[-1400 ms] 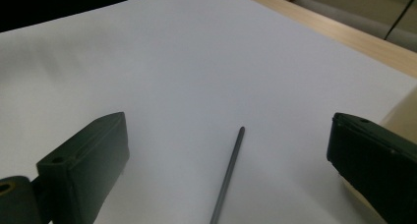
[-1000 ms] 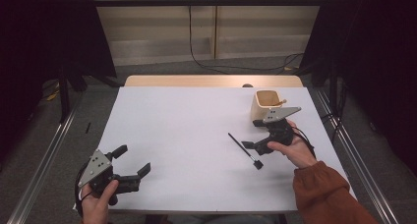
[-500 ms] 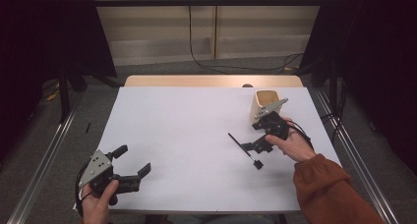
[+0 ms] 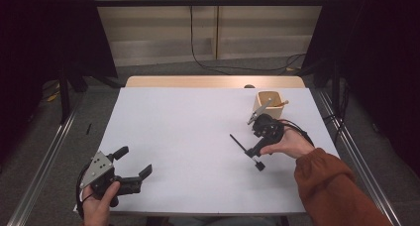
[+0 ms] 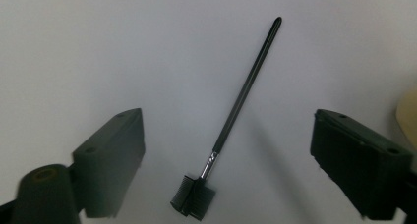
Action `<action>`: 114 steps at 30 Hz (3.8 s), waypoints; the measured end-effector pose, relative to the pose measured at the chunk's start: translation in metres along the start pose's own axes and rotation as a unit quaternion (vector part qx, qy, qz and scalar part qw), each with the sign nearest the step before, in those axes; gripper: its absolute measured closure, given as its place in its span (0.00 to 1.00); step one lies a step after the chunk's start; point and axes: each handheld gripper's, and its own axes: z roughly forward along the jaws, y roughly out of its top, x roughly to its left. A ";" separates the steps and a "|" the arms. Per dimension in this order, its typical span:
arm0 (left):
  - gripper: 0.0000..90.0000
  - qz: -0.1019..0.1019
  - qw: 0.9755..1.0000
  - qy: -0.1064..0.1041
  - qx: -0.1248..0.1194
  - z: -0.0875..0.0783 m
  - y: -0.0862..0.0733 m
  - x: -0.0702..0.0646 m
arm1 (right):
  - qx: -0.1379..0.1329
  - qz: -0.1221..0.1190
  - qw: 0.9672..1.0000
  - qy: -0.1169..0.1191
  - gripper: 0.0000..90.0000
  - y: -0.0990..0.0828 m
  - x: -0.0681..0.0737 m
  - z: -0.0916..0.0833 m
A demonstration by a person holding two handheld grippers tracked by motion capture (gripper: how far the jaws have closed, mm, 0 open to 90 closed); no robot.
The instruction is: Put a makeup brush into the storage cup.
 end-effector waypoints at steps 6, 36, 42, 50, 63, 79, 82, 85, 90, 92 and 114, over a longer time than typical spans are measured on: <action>0.01 0.000 1.000 -0.001 0.000 0.000 0.000 0.000 | 0.048 0.019 0.999 0.005 0.41 0.001 -0.004 0.005; 0.01 0.002 1.000 -0.004 0.004 0.001 -0.001 0.000 | 0.144 0.042 0.988 0.026 0.78 0.007 -0.007 0.041; 0.01 0.001 1.000 -0.004 0.004 0.001 -0.001 0.000 | 0.163 0.043 0.986 0.017 0.82 0.008 -0.005 0.046; 0.01 0.005 1.000 -0.007 0.007 0.002 -0.001 -0.002 | 0.168 0.053 0.984 -0.001 0.95 0.009 -0.005 0.048; 0.01 0.004 1.000 -0.005 0.007 0.002 -0.001 -0.001 | 0.168 0.053 0.984 0.005 0.97 0.008 -0.008 0.046; 0.01 0.004 1.000 -0.003 0.007 0.002 -0.001 0.000 | 0.067 0.085 0.994 0.014 0.97 -0.004 -0.013 0.022; 0.01 0.004 1.000 -0.003 0.006 0.002 -0.001 0.000 | 0.048 0.086 0.995 0.013 0.97 -0.005 -0.011 0.016; 0.01 0.004 1.000 -0.003 0.006 0.001 -0.001 0.000 | 0.024 0.079 0.996 0.020 0.97 -0.007 -0.009 0.011; 0.01 0.003 1.000 -0.002 0.006 0.001 -0.001 0.000 | -0.026 0.069 0.997 0.029 0.97 -0.013 -0.008 0.005; 0.01 0.004 1.000 -0.002 0.006 0.001 -0.001 0.000 | -0.058 0.070 0.995 0.039 0.97 -0.016 -0.009 0.000; 0.01 0.004 1.000 -0.002 0.006 0.001 -0.001 0.000 | -0.263 0.048 0.962 0.050 0.96 -0.031 -0.006 -0.027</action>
